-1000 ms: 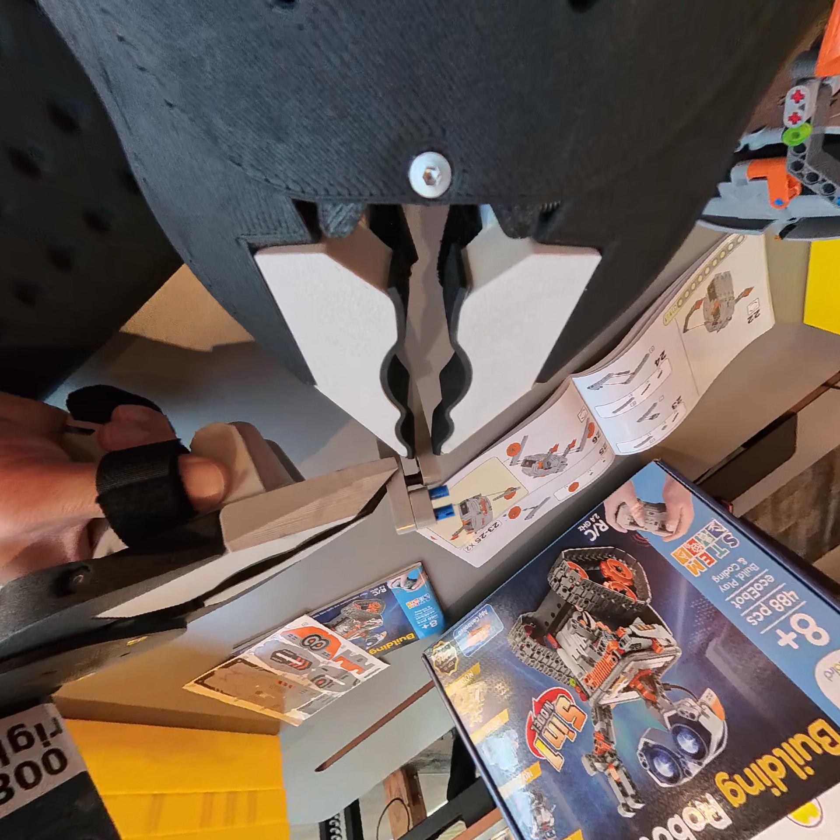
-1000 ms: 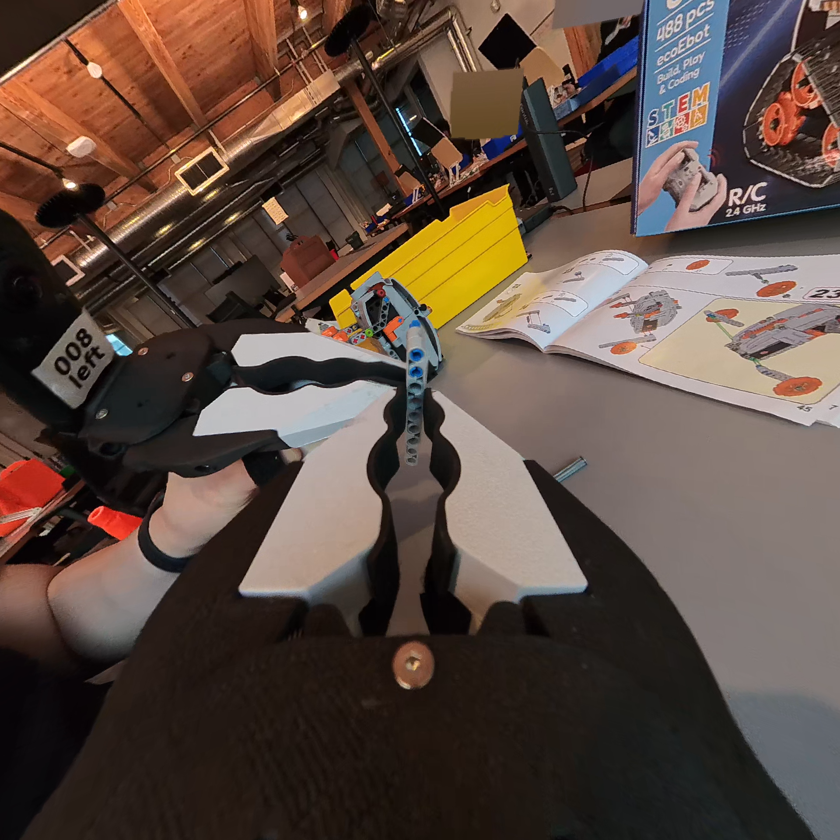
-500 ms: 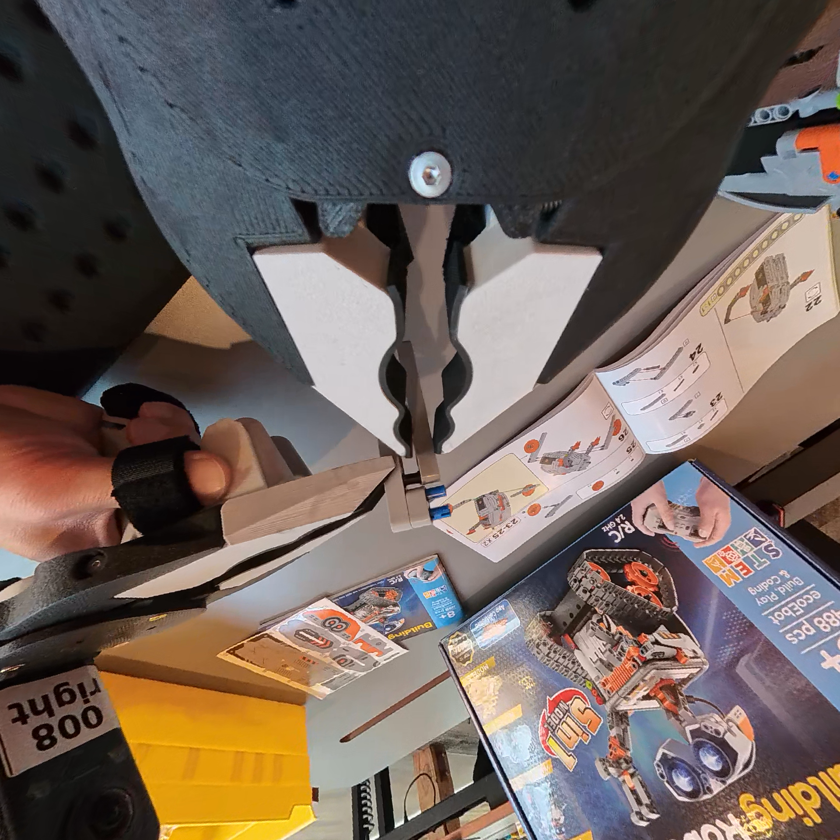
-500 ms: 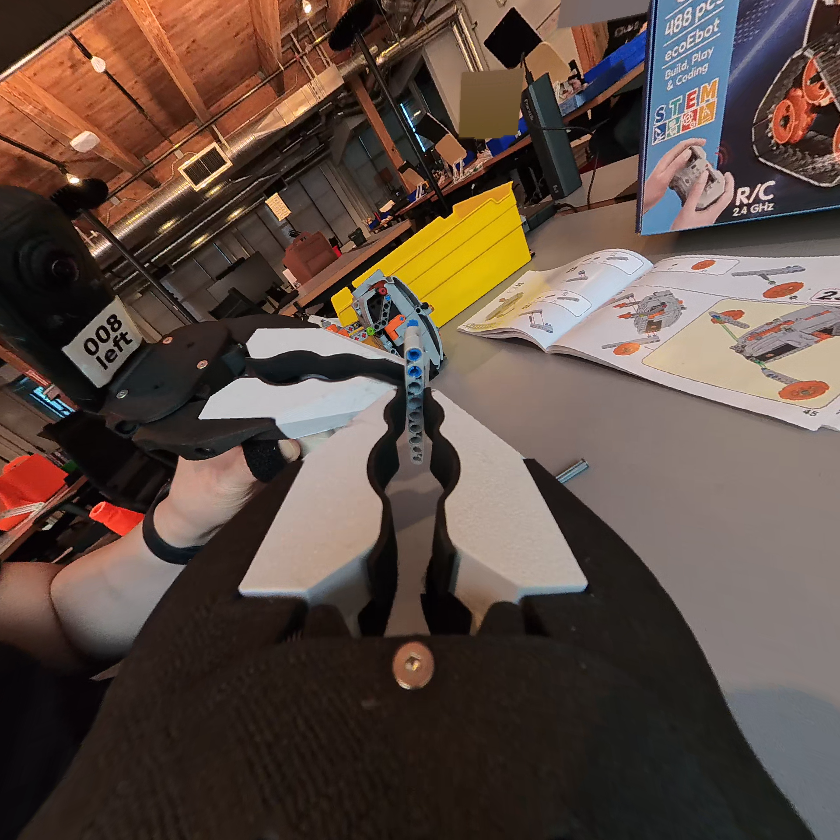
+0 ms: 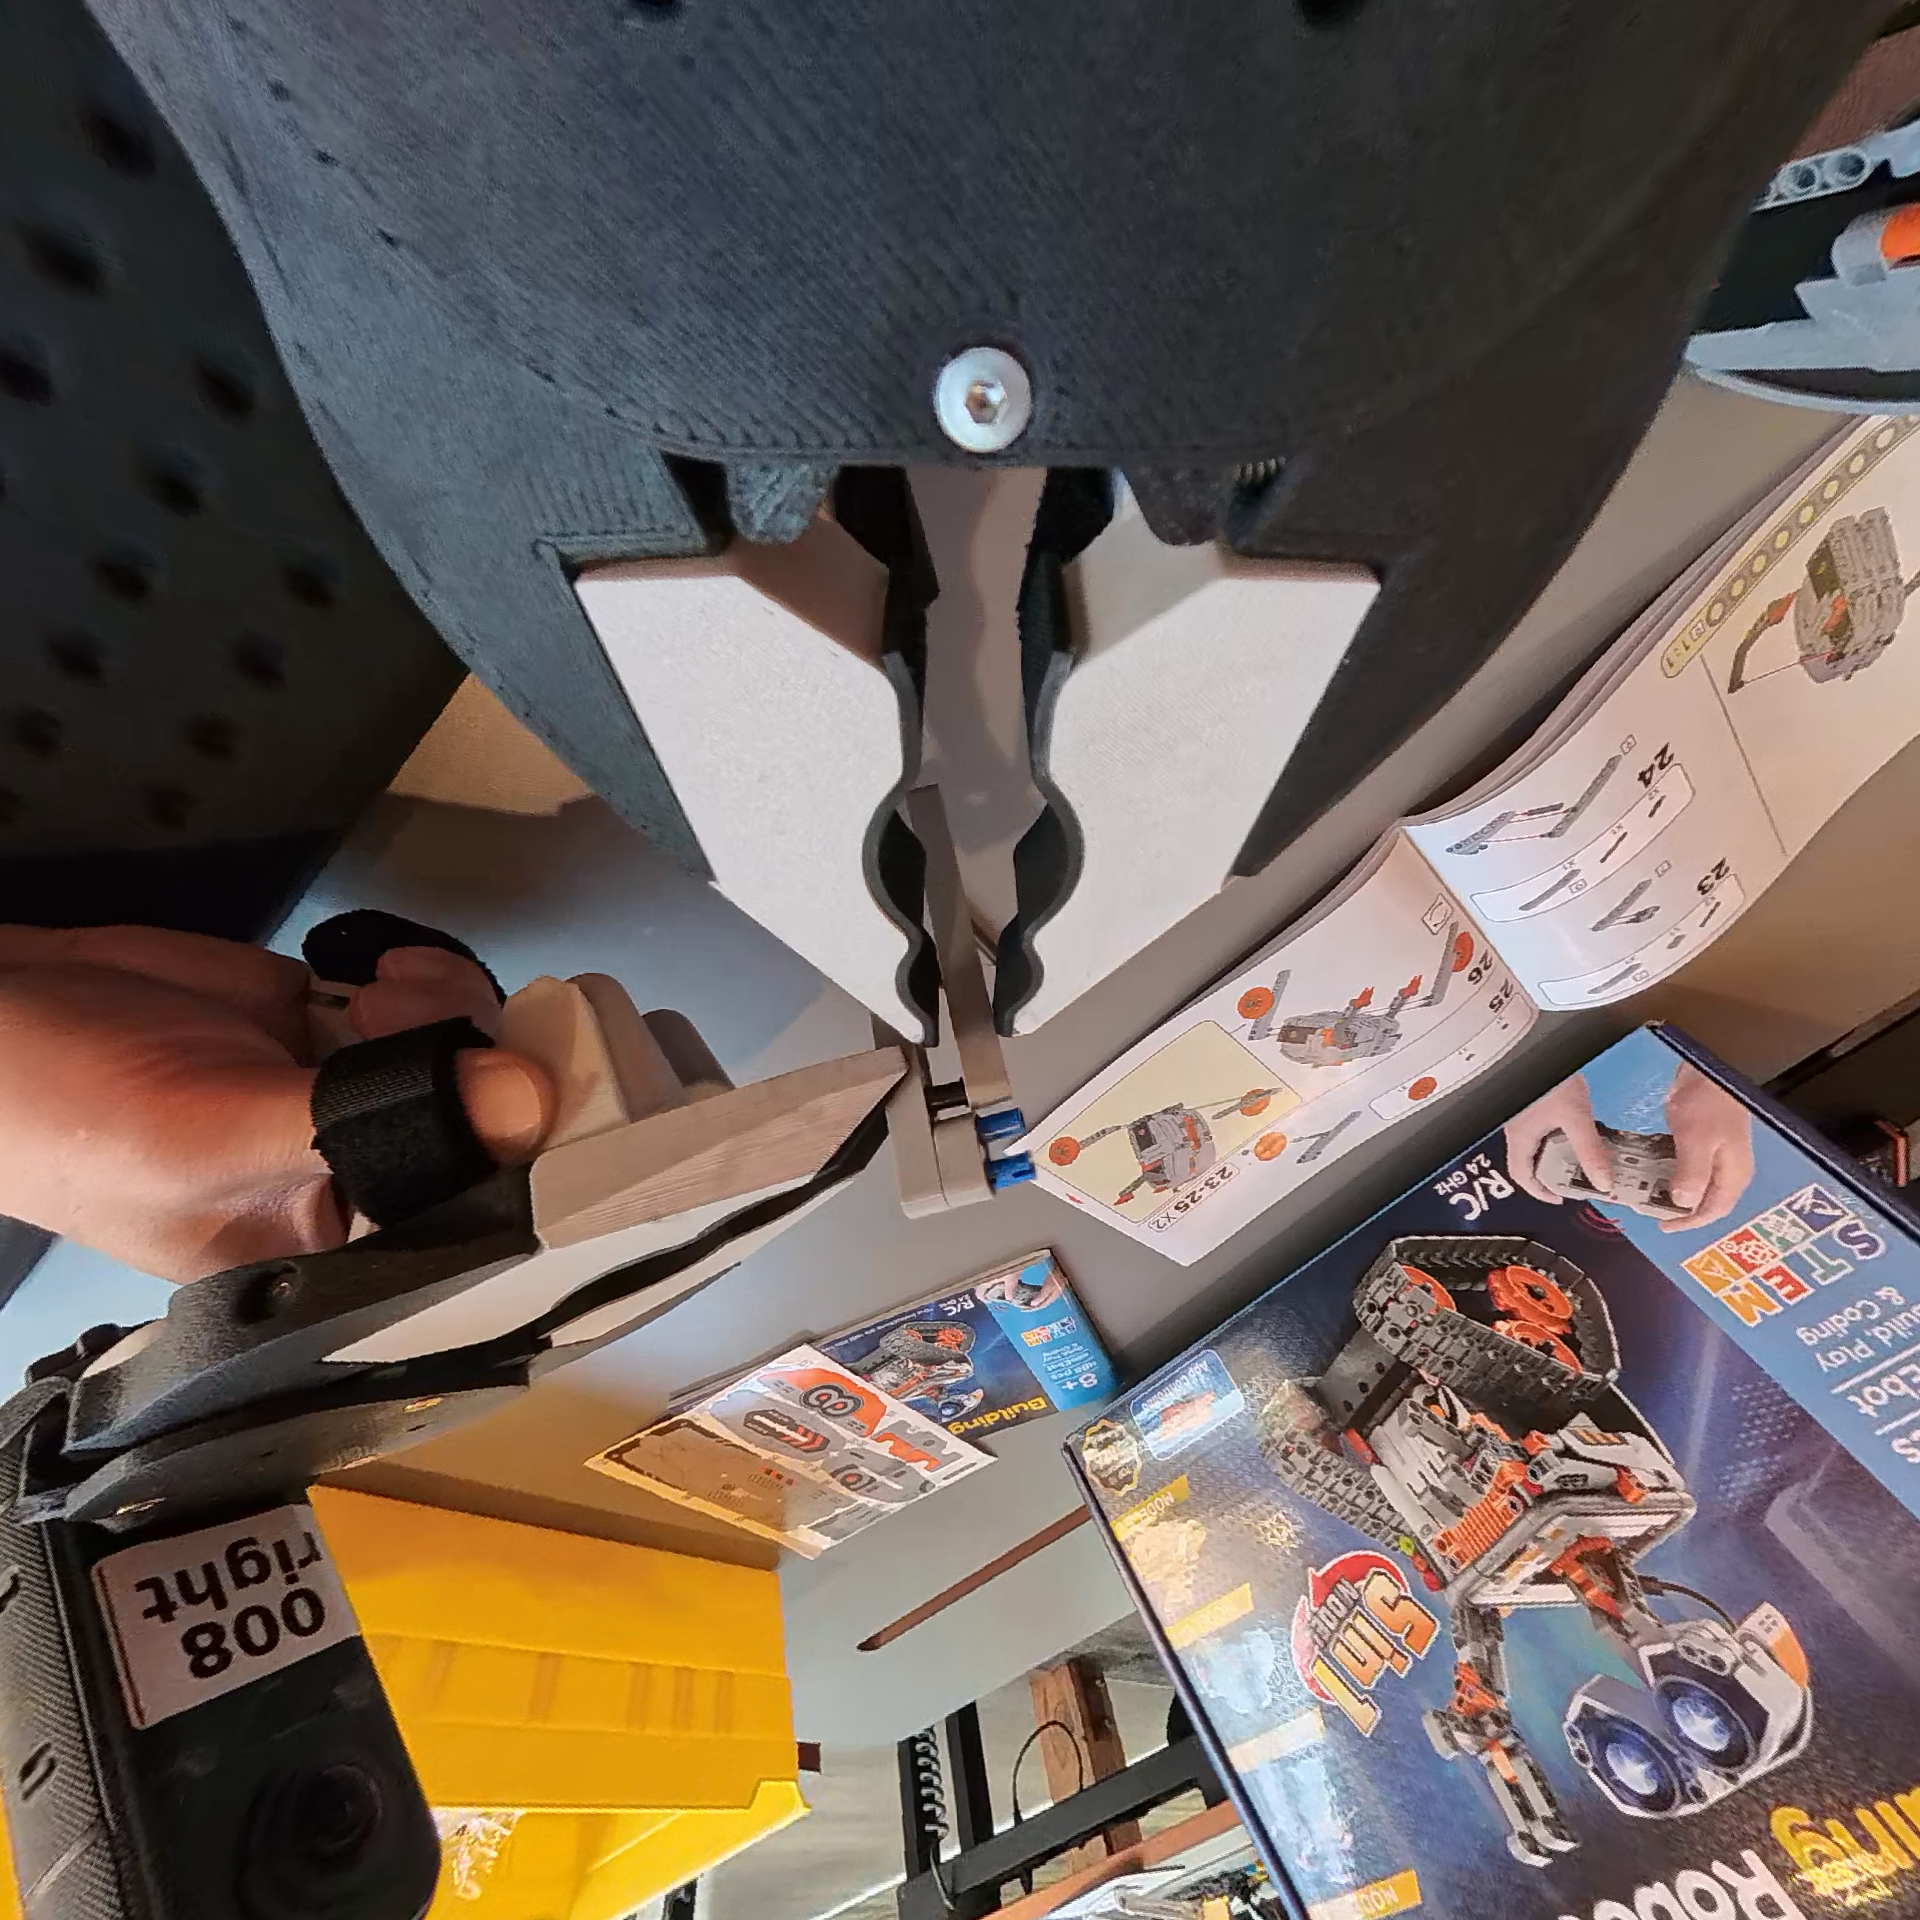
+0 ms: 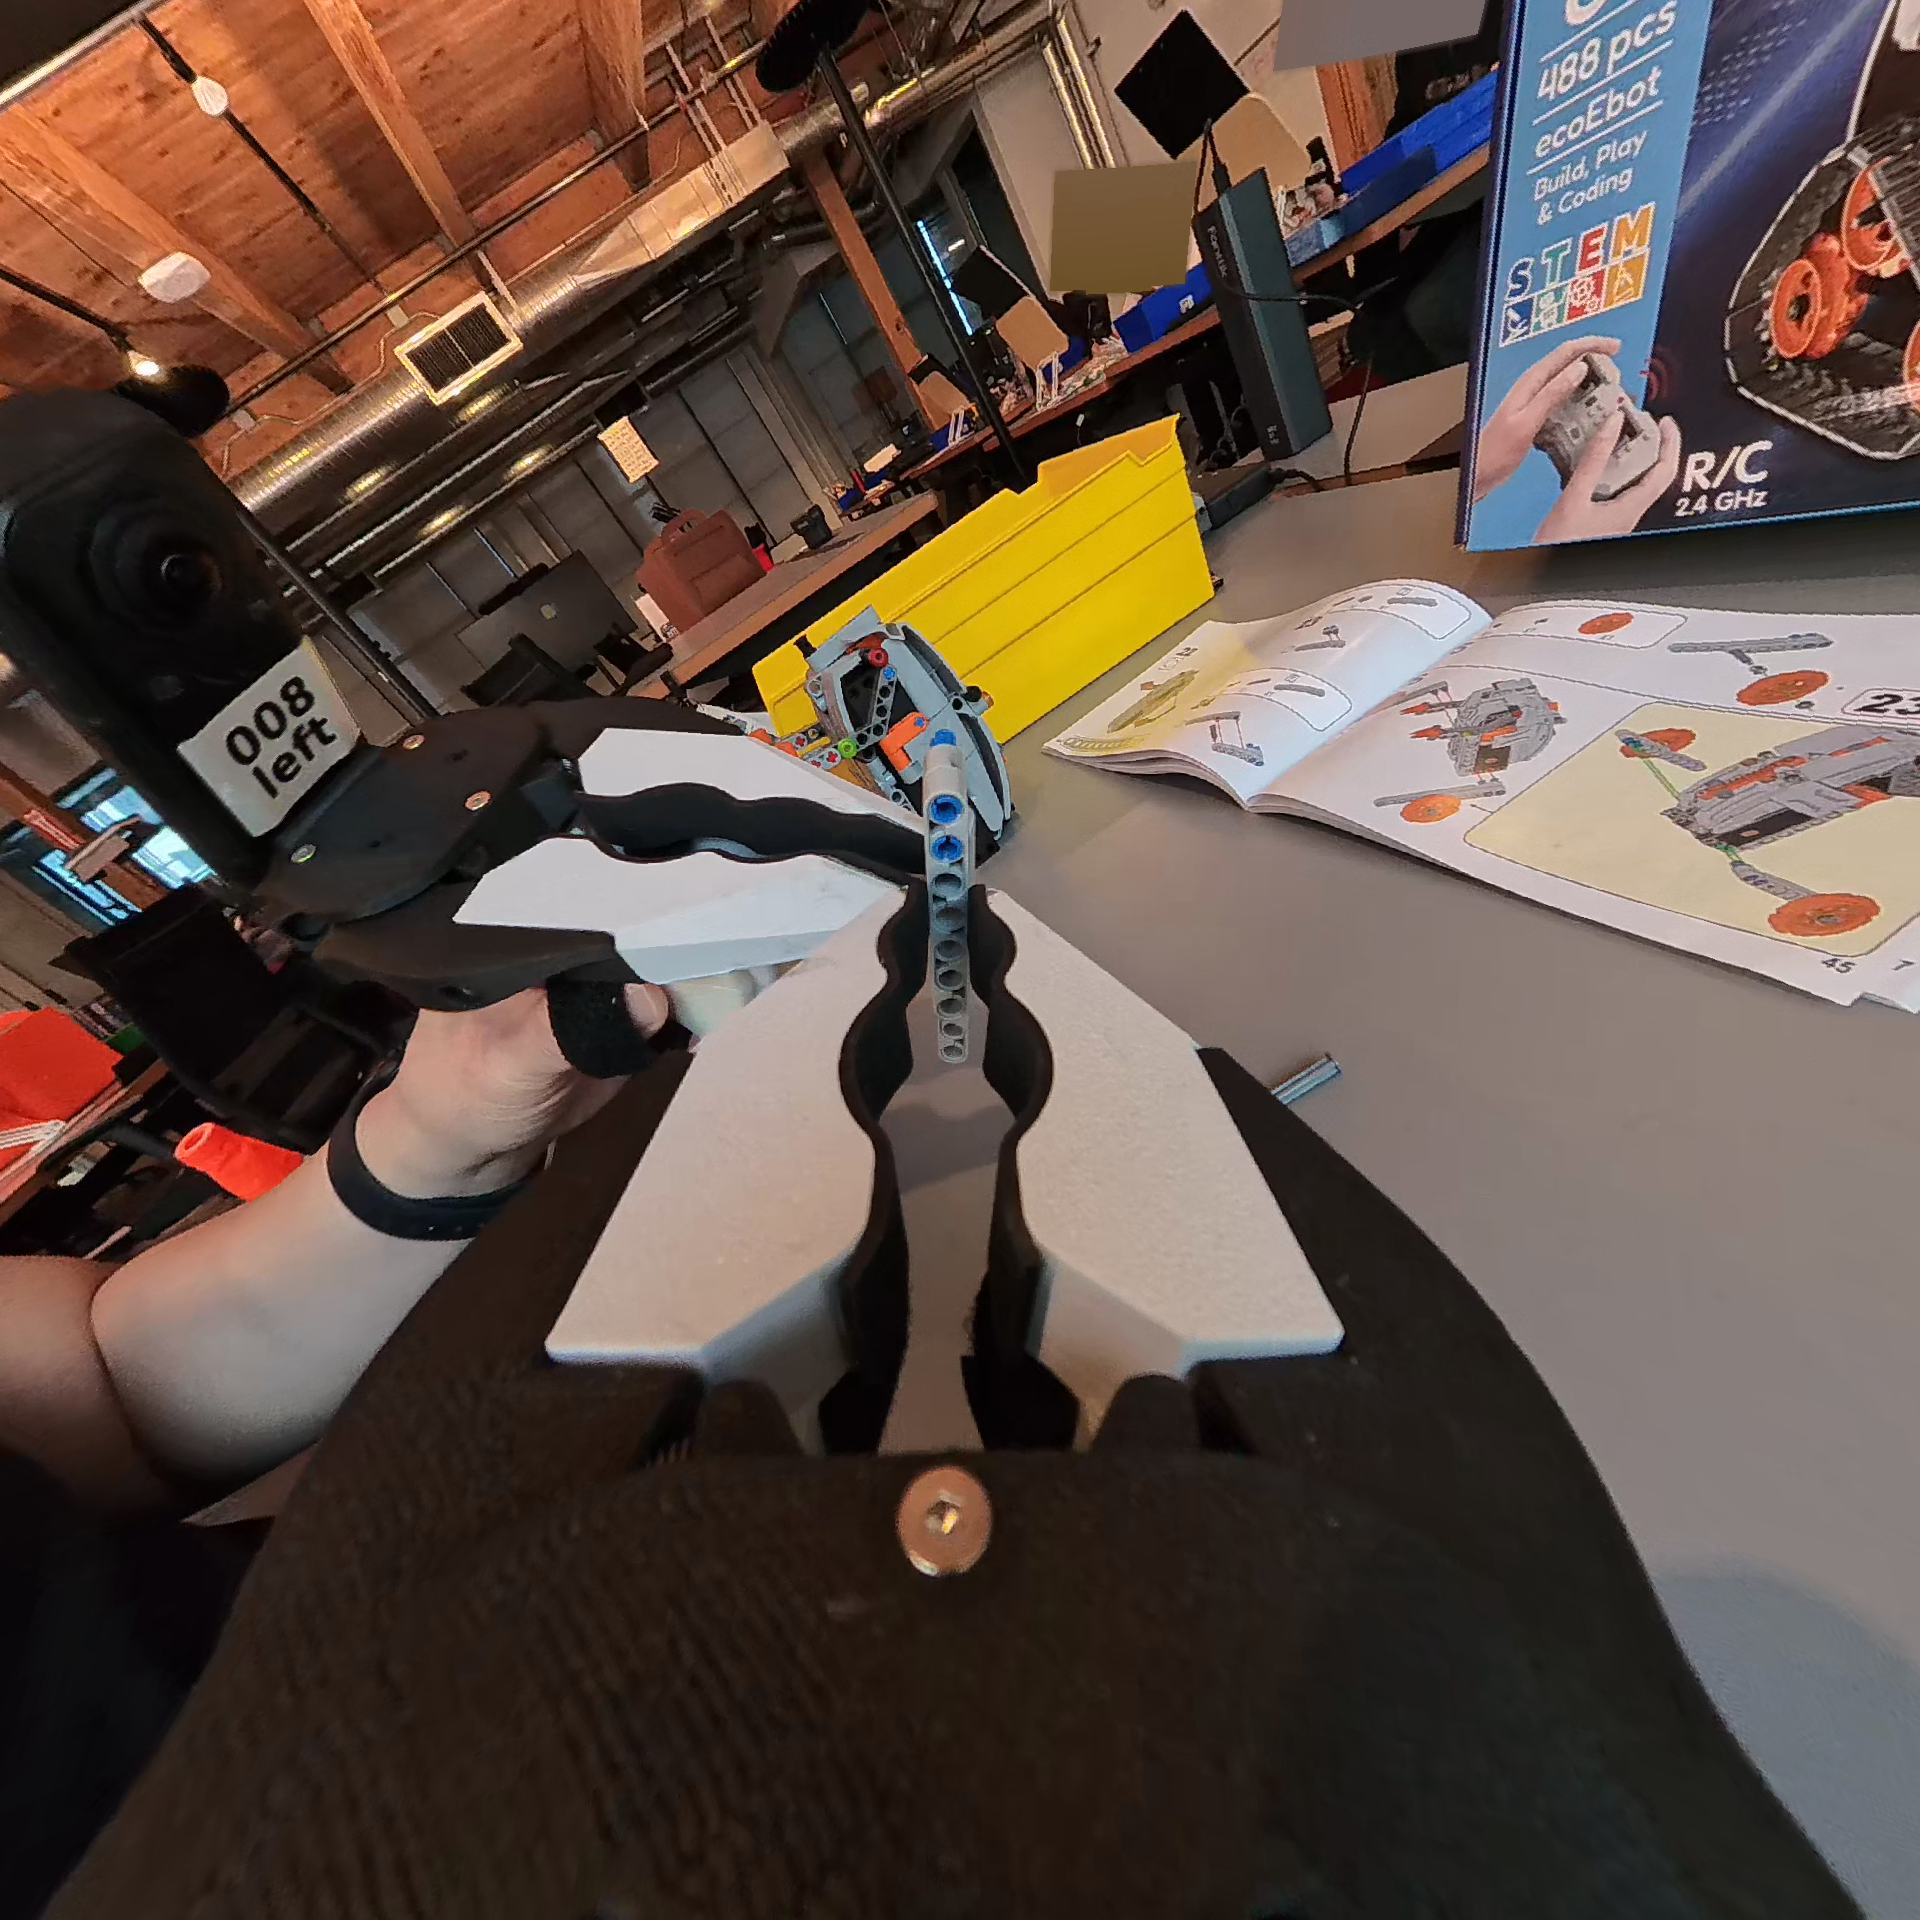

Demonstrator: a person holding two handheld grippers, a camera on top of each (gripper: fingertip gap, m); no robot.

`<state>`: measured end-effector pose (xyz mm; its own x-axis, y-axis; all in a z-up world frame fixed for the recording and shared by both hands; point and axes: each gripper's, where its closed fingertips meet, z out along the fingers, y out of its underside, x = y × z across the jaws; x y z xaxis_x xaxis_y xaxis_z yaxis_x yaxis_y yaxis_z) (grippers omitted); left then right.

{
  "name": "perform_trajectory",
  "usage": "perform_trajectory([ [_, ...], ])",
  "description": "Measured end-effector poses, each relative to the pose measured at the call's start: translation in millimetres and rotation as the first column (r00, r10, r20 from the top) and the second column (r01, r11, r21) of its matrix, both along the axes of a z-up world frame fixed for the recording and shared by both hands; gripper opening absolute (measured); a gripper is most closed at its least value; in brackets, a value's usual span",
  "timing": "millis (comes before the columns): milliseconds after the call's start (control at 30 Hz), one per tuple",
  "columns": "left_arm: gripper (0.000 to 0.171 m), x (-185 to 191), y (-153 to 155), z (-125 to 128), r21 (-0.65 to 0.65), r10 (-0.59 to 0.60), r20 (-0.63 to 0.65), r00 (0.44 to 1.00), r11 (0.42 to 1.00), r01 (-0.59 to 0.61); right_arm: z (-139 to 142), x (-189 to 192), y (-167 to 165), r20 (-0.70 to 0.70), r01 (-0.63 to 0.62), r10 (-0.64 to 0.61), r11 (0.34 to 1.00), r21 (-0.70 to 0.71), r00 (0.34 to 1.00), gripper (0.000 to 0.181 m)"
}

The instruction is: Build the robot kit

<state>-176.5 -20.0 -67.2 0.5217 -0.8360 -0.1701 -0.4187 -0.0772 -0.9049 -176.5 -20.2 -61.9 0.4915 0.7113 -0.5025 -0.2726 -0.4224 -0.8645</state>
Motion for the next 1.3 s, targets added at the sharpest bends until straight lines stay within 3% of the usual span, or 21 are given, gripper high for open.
perform_trajectory([
  [267,0.01,-0.9,-2.3,-0.6,-0.03,-0.051,0.033,0.998,0.998,0.052,-1.4,-0.7,0.0,0.006,-0.002,0.002,1.0,-0.002,1.0,0.005],
  [433,0.027,4.5,-6.4,-6.7,-0.057,-0.08,0.034,0.996,0.995,0.082,-3.0,-4.0,-1.6,0.02,-0.014,0.014,1.0,-0.001,1.0,0.005],
  [1000,0.022,7.9,1.3,-10.2,0.097,0.078,-0.013,0.997,0.992,-0.076,-8.0,2.6,4.3,0.011,0.033,-0.032,0.999,-0.042,0.999,0.005],
  [1300,0.023,7.1,-2.0,-3.9,0.09,0.035,0.038,0.999,0.995,-0.039,-1.4,1.2,1.1,-0.067,-0.009,0.005,0.998,-0.056,0.998,0.005],
])
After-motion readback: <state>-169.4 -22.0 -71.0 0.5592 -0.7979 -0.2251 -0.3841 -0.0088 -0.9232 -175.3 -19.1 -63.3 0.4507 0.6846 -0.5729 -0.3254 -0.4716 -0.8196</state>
